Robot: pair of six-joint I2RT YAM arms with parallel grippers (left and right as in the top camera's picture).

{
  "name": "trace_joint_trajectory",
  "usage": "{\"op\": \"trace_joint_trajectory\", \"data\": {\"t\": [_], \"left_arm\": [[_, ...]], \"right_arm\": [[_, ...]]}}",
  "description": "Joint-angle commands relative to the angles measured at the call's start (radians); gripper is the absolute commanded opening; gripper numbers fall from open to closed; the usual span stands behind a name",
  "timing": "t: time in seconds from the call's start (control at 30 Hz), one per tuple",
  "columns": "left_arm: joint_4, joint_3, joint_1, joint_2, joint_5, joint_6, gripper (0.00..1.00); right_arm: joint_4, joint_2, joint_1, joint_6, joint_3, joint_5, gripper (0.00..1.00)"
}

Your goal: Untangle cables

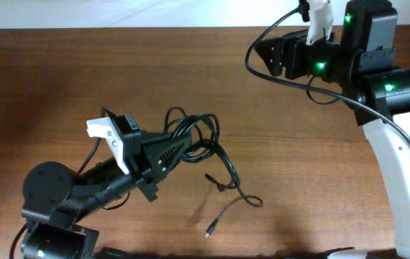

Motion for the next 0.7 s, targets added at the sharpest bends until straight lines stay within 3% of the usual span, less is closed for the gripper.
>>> {"op": "trace_joint_trajectory", "data": {"t": [0.0, 0.13, 0.2, 0.37, 0.53, 0.67], "left_arm": [[-0.063, 0.012, -0.003, -0.008, -0.15, 0.032, 0.09], [-0.153, 0.012, -0.003, 0.003, -0.41, 0.05, 0.08], [-0.117, 0.012, -0.003, 0.01, -0.461, 0.05, 0.08], [0.002, 0.012, -0.003, 0.041, -0.467, -0.04, 0.07], [0.043, 0.012, -0.003, 0.116, -0.454, -0.127, 0.06], [0.154, 0.012, -0.003, 0.13, -0.444, -0.144, 0.07]], "right_arm": [[-0.031, 0.007, 0.004, -0.123, 0.018, -0.27, 0.77], [-0.163, 0.007, 0.004, -0.309, 0.018, -0.339, 0.74], [-0.175, 0.007, 0.004, -0.311, 0.018, -0.332, 0.71], [-0.224, 0.007, 0.015, -0.311, 0.018, -0.332, 0.7], [-0.227, 0.007, 0.132, -0.333, 0.018, -0.328, 0.61], [-0.223, 0.017, 0.215, -0.333, 0.018, -0.198, 0.61]]}}
